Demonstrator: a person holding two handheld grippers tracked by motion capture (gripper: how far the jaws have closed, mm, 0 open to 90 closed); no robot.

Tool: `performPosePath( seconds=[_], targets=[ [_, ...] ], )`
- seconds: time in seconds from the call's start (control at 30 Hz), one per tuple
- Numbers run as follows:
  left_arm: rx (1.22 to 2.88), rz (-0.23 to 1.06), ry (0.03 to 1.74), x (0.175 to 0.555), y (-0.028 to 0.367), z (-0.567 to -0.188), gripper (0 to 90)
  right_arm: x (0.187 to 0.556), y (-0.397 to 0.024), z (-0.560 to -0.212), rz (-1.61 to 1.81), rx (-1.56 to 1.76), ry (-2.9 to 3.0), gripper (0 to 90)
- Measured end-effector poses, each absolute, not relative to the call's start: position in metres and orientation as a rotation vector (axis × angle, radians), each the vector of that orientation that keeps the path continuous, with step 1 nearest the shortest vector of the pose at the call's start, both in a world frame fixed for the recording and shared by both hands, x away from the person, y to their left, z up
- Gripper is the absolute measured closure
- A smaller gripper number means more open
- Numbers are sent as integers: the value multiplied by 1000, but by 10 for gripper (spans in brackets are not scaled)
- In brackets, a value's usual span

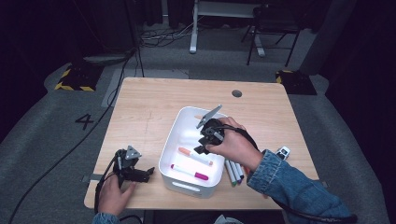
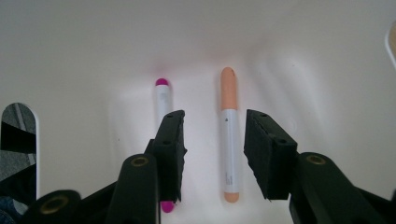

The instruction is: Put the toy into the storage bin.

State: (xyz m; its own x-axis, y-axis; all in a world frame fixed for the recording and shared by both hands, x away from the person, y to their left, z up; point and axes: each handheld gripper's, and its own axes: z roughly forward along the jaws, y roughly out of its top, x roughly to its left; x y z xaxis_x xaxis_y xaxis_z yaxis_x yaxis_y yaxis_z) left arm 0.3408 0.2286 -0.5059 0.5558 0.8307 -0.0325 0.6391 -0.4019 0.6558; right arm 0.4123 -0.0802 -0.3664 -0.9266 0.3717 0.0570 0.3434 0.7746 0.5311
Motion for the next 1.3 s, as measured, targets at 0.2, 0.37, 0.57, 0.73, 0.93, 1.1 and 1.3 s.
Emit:
performPosePath(
  seconds=[0.2, 0.37, 0.57, 0.73, 0.93, 1.1, 1.3],
  targets=[
    [2169, 396, 1174, 341, 229, -506, 0, 413, -98, -350, 909, 636, 2875, 589],
    [2169, 398, 1175, 341, 229, -506, 0, 415, -118, -337, 948, 701, 2831, 613],
    [2169, 398, 1175, 341, 229, -506, 0, 420, -140, -329, 973, 779, 2795, 611],
    [2168, 399, 1175, 341, 229, -506, 0, 425, -159, -322, 985, 817, 2756, 616],
    [2169, 399, 1175, 341, 229, -506, 0, 429, -185, -317, 998, 890, 2708, 617],
    [2168, 396, 1175, 341, 229, -506, 0, 433, -206, -318, 979, 940, 2679, 609],
    [2169, 399, 1175, 341, 229, -506, 0, 436, -229, -321, 964, 997, 2641, 601]
  ],
)
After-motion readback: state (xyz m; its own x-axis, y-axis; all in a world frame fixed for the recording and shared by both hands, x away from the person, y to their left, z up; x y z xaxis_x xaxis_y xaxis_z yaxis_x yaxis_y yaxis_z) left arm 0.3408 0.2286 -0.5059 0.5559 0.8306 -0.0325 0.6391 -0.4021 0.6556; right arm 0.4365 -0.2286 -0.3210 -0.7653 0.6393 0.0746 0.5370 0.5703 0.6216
